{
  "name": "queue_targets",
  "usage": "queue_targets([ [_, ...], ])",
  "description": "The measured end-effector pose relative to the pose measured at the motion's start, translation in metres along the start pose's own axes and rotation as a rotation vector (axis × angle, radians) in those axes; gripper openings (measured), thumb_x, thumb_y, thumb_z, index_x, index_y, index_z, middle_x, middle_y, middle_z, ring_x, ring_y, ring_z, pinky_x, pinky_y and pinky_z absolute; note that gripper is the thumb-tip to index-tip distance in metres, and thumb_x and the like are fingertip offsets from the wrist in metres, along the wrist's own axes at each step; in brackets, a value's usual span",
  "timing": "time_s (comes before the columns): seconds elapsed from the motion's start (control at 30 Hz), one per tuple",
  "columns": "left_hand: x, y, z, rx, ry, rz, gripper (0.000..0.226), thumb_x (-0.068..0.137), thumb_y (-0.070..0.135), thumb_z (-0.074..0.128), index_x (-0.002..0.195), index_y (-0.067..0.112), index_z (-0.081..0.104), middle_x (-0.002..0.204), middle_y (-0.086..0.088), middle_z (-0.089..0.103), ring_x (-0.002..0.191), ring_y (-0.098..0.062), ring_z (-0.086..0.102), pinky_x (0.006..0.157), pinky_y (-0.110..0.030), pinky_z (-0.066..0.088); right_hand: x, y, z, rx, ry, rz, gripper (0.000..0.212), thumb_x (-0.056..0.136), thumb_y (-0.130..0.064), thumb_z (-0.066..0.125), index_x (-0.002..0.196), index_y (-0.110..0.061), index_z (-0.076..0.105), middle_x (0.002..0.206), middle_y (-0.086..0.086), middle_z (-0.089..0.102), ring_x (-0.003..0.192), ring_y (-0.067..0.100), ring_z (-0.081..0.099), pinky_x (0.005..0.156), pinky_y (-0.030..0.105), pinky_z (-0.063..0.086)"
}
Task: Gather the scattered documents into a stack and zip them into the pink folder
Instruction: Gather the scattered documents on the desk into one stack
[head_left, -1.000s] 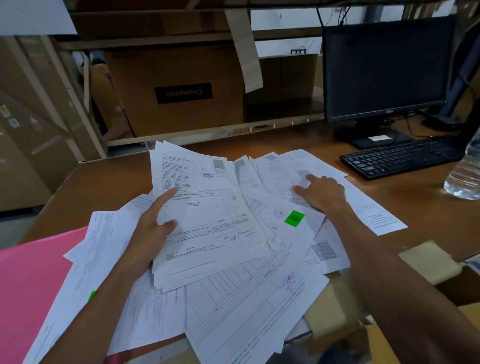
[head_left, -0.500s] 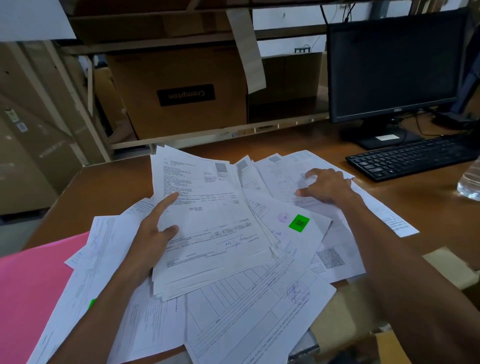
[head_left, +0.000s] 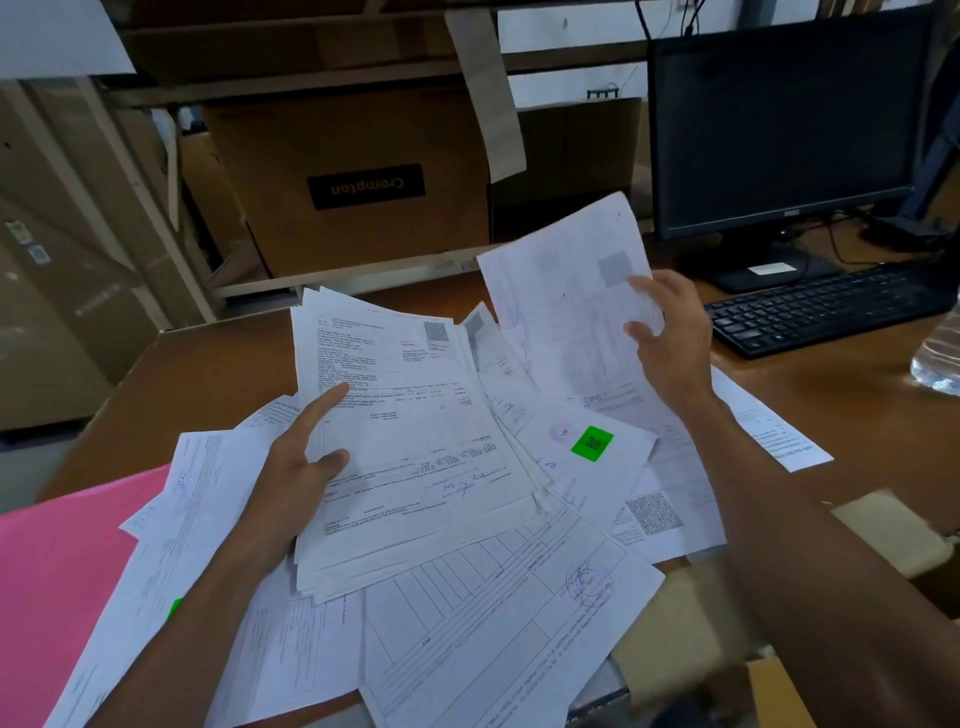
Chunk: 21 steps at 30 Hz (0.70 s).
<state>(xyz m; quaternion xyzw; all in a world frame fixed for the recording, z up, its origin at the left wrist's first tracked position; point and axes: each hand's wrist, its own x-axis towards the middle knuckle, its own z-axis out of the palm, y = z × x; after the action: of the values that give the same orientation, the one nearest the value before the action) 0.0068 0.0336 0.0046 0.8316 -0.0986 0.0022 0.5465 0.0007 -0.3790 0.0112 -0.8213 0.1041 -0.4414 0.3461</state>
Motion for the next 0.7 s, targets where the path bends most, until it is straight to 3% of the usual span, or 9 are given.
queue_targets([
  [0.07, 0.0, 0.0, 0.0, -0.013, -0.003, 0.008, 0.062, 0.099, 0.002, 0.058, 0.139, 0.049, 0.049, 0.157, 0.014, 0.038, 0.14, -0.018, 0.04, 0.109, -0.043, 0.045, 0.001, 0.003, -0.002, 0.126, 0.113, 0.026, 0.04, 0.092, -0.011, 0.072, 0.132, -0.011, 0.065, 0.138, 0.006, 0.061, 0.125, 0.017, 0.057, 0.101, 0.017, 0.048],
  [0.13, 0.0, 0.0, 0.0, -0.013, -0.005, 0.018, 0.062, 0.099, 0.002, 0.058, 0.14, 0.048, 0.049, 0.157, 0.015, 0.037, 0.141, -0.018, 0.04, 0.109, -0.041, 0.044, 0.004, 0.003, -0.005, 0.207, 0.15, 0.071, 0.054, 0.091, -0.009, 0.073, 0.142, -0.013, 0.057, 0.148, 0.006, 0.054, 0.135, 0.015, 0.05, 0.112, 0.02, 0.04],
  [0.2, 0.0, -0.001, -0.001, -0.009, -0.005, 0.02, 0.063, 0.099, 0.002, 0.058, 0.14, 0.049, 0.049, 0.158, 0.015, 0.037, 0.142, -0.018, 0.039, 0.111, -0.043, 0.043, 0.006, 0.004, -0.005, 0.222, 0.082, 0.079, 0.067, 0.088, -0.003, 0.075, 0.148, -0.017, 0.05, 0.155, 0.003, 0.044, 0.14, 0.01, 0.041, 0.114, 0.015, 0.034],
  [0.3, 0.0, 0.0, -0.001, -0.011, -0.006, 0.009, 0.062, 0.099, 0.002, 0.058, 0.139, 0.049, 0.049, 0.158, 0.014, 0.037, 0.142, -0.019, 0.039, 0.112, -0.045, 0.043, 0.005, 0.003, -0.003, 0.368, 0.048, 0.152, 0.051, 0.088, 0.0, 0.073, 0.135, -0.017, 0.063, 0.144, 0.0, 0.055, 0.132, 0.013, 0.053, 0.108, 0.032, 0.049],
  [0.43, -0.001, 0.001, -0.001, -0.02, -0.005, 0.009, 0.061, 0.099, 0.002, 0.058, 0.139, 0.047, 0.05, 0.158, 0.014, 0.037, 0.143, -0.019, 0.038, 0.112, -0.043, 0.043, 0.012, -0.009, -0.009, 0.971, 0.134, 0.348, 0.049, 0.092, 0.005, 0.066, 0.139, -0.009, 0.059, 0.137, 0.004, 0.062, 0.119, 0.011, 0.065, 0.094, 0.025, 0.054],
  [0.53, -0.001, 0.001, 0.0, -0.029, -0.004, 0.002, 0.061, 0.099, 0.002, 0.058, 0.139, 0.047, 0.05, 0.157, 0.014, 0.037, 0.142, -0.019, 0.039, 0.112, -0.043, 0.043, 0.013, -0.006, -0.015, 1.432, 0.136, 0.476, 0.058, 0.091, 0.002, 0.065, 0.146, -0.01, 0.049, 0.141, 0.011, 0.06, 0.122, 0.024, 0.064, 0.095, 0.035, 0.055],
  [0.6, -0.001, 0.001, -0.001, -0.03, -0.004, 0.0, 0.06, 0.099, 0.002, 0.057, 0.139, 0.047, 0.05, 0.157, 0.014, 0.037, 0.141, -0.019, 0.04, 0.11, -0.042, 0.043, 0.012, -0.007, -0.013, 1.455, 0.094, 0.549, 0.055, 0.095, 0.0, 0.06, 0.148, -0.01, 0.046, 0.135, 0.01, 0.063, 0.114, 0.019, 0.068, 0.09, 0.03, 0.056],
  [0.7, -0.002, 0.004, 0.0, -0.036, -0.007, 0.002, 0.06, 0.1, 0.002, 0.056, 0.138, 0.048, 0.05, 0.157, 0.015, 0.037, 0.139, -0.016, 0.04, 0.109, -0.038, 0.042, 0.006, -0.023, 0.0, 1.074, -0.109, 0.578, 0.046, 0.095, 0.008, 0.057, 0.14, -0.002, 0.055, 0.114, 0.007, 0.069, 0.091, 0.009, 0.073, 0.076, 0.019, 0.055],
])
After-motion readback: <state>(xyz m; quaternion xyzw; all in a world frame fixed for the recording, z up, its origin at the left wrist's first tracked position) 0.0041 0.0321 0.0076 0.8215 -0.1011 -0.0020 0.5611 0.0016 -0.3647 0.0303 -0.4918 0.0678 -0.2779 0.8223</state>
